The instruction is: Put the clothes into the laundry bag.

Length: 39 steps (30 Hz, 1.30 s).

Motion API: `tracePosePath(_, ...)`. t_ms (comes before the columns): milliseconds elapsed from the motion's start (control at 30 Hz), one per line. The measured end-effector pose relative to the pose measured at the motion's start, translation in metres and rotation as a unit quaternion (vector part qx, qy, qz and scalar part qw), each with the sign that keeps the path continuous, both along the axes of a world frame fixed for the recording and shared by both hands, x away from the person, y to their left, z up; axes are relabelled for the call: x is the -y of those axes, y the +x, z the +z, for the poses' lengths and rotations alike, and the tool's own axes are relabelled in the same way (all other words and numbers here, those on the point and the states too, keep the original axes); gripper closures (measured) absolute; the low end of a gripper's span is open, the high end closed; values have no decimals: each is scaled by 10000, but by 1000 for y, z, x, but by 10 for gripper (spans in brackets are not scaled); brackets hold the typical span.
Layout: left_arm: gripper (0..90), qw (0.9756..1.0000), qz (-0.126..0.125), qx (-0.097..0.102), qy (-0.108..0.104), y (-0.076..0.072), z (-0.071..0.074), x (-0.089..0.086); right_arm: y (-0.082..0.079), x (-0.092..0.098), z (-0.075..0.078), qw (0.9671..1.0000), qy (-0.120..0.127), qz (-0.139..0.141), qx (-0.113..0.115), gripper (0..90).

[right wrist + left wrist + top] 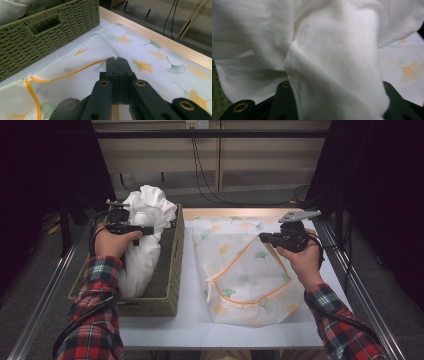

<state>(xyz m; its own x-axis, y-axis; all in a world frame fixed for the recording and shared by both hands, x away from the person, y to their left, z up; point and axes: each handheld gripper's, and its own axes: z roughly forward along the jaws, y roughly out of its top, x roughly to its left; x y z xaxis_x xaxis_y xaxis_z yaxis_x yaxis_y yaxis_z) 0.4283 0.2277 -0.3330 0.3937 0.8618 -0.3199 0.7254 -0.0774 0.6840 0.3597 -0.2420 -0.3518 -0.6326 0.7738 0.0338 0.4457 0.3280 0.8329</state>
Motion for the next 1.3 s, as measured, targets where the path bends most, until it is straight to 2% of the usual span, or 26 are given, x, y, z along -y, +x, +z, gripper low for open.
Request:
tracePosePath(167,573,9996,-142,181,-188,-3,14,5,1,-1,-2,10000,-36,35,-19,893)
tracePosePath(233,573,9991,-157,232,-326,-4,18,7,2,-1,-3,10000,-27,35,-18,894)
tracePosePath(367,573,9980,-323,223,-497,-6,25,12,3,1,-5,10000,8,-3,-40,893)
tracePosePath(500,572,9958,-526,262,-705,-10,31,20,4,2,-6,10000,24,-16,-45,894)
tracePosePath(633,572,9924,-861,276,-836,-14,37,33,6,3,-7,10000,27,-29,-75,894)
tracePosePath(767,573,9874,-1155,274,-1046,-18,45,47,8,5,-8,9999,75,-76,-71,894)
tracePosePath(900,573,9829,-1461,285,-1083,-23,52,59,10,7,-9,9999,94,-110,-91,894)
tracePosePath(1067,572,9733,-1800,280,-1399,-29,59,74,11,8,-11,9998,147,-140,-80,893)
tracePosePath(1233,572,9651,-2120,289,-1508,-37,66,90,12,9,-11,9996,193,-194,-104,893)
tracePosePath(1300,572,9596,-2255,218,-1668,-40,66,96,13,9,-11,9995,221,-191,-107,894)
